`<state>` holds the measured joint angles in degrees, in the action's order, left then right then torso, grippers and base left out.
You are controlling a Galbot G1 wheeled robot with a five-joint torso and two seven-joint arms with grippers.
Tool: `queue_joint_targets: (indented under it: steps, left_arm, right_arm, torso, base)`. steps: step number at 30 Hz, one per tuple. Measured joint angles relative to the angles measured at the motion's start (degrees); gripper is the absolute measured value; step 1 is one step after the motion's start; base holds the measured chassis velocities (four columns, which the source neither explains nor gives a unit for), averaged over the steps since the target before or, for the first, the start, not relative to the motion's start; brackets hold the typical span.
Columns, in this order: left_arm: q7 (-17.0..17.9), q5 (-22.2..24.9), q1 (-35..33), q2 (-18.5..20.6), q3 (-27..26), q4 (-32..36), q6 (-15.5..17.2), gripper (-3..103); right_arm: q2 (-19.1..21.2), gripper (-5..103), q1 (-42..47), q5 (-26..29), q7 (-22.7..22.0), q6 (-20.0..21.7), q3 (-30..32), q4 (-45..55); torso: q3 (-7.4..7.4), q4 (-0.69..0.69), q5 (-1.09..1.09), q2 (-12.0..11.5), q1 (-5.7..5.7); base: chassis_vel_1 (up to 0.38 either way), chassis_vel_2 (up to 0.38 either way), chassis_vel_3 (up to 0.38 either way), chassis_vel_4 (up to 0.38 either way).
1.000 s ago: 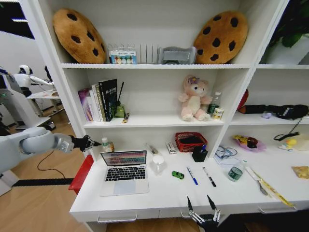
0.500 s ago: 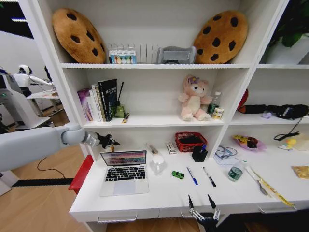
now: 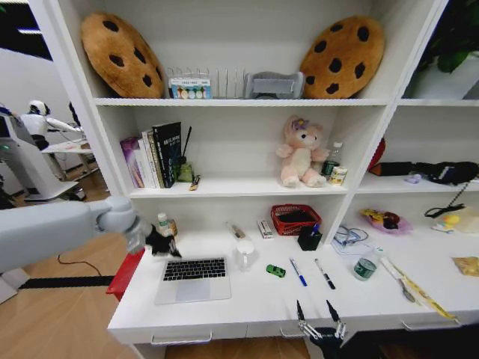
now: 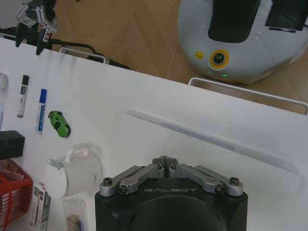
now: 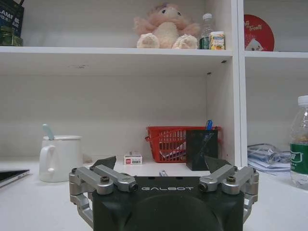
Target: Organize the objects on the table.
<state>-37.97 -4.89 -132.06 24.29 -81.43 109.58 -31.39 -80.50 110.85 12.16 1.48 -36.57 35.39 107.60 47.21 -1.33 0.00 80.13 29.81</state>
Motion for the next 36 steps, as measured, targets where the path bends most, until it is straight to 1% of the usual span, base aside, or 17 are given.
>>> queue_joint_targets:
  steps: [8,11,12,13,15,16,19,20,22,23,24,25,27,30,33,34,36]
  left_arm:
    - [3.12,1.60,1.17,-6.10,0.28,-1.40,0.65,0]
    - [7.63,10.24,1.36,-14.13,1.31,-1.68,5.94,0]
    - [7.63,10.24,1.36,-14.13,1.31,-1.68,5.94,0]
    - [9.55,15.37,1.52,-18.74,1.62,-2.08,8.63,-3]
    - [10.70,17.17,1.61,-21.02,1.75,-2.20,9.53,0]
    - [14.20,20.09,2.45,-28.71,1.90,-2.18,11.41,4]
    - [16.51,20.38,5.17,-46.02,0.10,0.61,13.97,20]
    - [16.51,20.38,5.17,-46.02,0.10,0.61,13.97,20]
    - [16.51,20.62,5.92,-51.45,-0.41,1.89,14.58,26]
    - [16.53,21.04,7.04,-59.95,-0.66,4.54,15.29,32]
    - [17.34,21.50,7.33,-64.97,-0.48,6.63,15.99,37]
    - [17.34,21.50,7.33,-64.97,-0.48,6.63,15.99,37]
    - [22.14,24.05,8.21,-78.84,1.81,13.11,19.47,48]
    - [23.69,26.18,8.42,-83.70,3.28,16.71,21.94,53]
    - [29.05,28.72,8.98,-89.39,6.25,22.84,27.52,70]
    - [32.87,29.99,10.94,-92.61,7.65,25.78,32.95,75]
    - [34.25,30.70,11.85,-93.90,8.05,26.63,34.82,81]
  right_arm:
    - [0.23,100,0.80,0.17,0.00,-0.16,0.02,0.41]
    - [0.46,100,1.10,-0.09,0.01,-0.15,-0.11,0.92]
    - [0.46,100,1.10,-0.09,0.01,-0.15,-0.11,0.92]
    - [0.80,100,1.19,-0.06,0.01,-0.08,-0.11,1.16]
    - [1.03,100,1.19,0.01,0.00,0.01,-0.11,1.29]
    - [1.69,100,1.19,0.27,-0.01,0.32,0.01,1.71]
    - [3.03,100,0.84,2.10,0.50,1.56,1.33,2.39]
    - [3.03,100,0.84,2.10,0.50,1.56,1.33,2.39]
    - [3.25,100,0.55,2.49,0.80,1.91,1.72,2.39]
    - [3.48,100,0.05,2.70,1.53,2.65,2.34,2.36]
    - [3.74,100,-0.05,2.71,1.79,3.10,2.40,2.43]
    - [3.74,100,-0.05,2.71,1.79,3.10,2.40,2.43]
    - [5.03,100,-0.12,2.89,2.39,4.97,1.79,3.40]
    - [5.56,100,-0.21,2.89,2.56,5.83,1.39,4.20]
    - [7.73,100,0.22,4.73,2.60,8.48,1.06,7.08]
    - [9.35,100,0.40,5.97,2.59,9.77,1.60,8.82]
    - [9.97,100,0.53,6.33,2.55,10.31,1.99,9.51]
  torso:
    - [0.00,0.00,0.00,0.00,0.01]
    - [0.00,-0.03,-0.01,-0.01,0.02]
    - [0.00,-0.03,-0.01,-0.01,0.02]
    - [0.01,0.00,-0.01,0.00,0.02]
    - [0.00,-0.02,-0.01,0.00,0.02]
    - [0.01,0.00,-0.03,-0.01,0.02]
    - [0.00,0.02,-0.01,0.00,0.02]
    - [0.00,0.02,-0.01,0.00,0.02]
    - [0.00,0.03,-0.01,0.00,0.02]
    - [-0.01,0.07,-0.02,0.00,0.01]
    - [-0.01,0.02,0.00,0.00,0.01]
    - [-0.01,0.02,0.00,0.00,0.01]
    - [0.00,0.04,-0.01,0.00,0.00]
    - [-0.01,0.03,0.00,0.00,0.00]
    - [0.01,-0.02,0.03,0.00,0.01]
    - [0.01,-0.04,0.03,0.00,0.02]
    - [0.01,-0.03,0.03,-0.01,0.02]
  base:
    - [0.000,0.000,0.000,0.000]
    - [0.000,0.000,0.000,0.000]
    - [0.000,0.000,0.000,0.000]
    - [0.000,0.000,0.000,0.000]
    - [0.000,0.000,0.000,0.000]
    - [0.000,0.000,0.000,0.000]
    - [0.000,0.000,0.000,0.000]
    - [0.000,0.000,0.000,0.000]
    - [0.000,0.000,0.000,0.000]
    - [0.000,0.000,0.000,0.000]
    - [0.000,0.000,0.000,0.000]
    - [0.000,0.000,0.000,0.000]
    - [0.000,0.000,0.000,0.000]
    - [0.000,0.000,0.000,0.000]
    - [0.000,0.000,0.000,0.000]
    - [0.000,0.000,0.000,0.000]
    - [0.000,0.000,0.000,0.000]
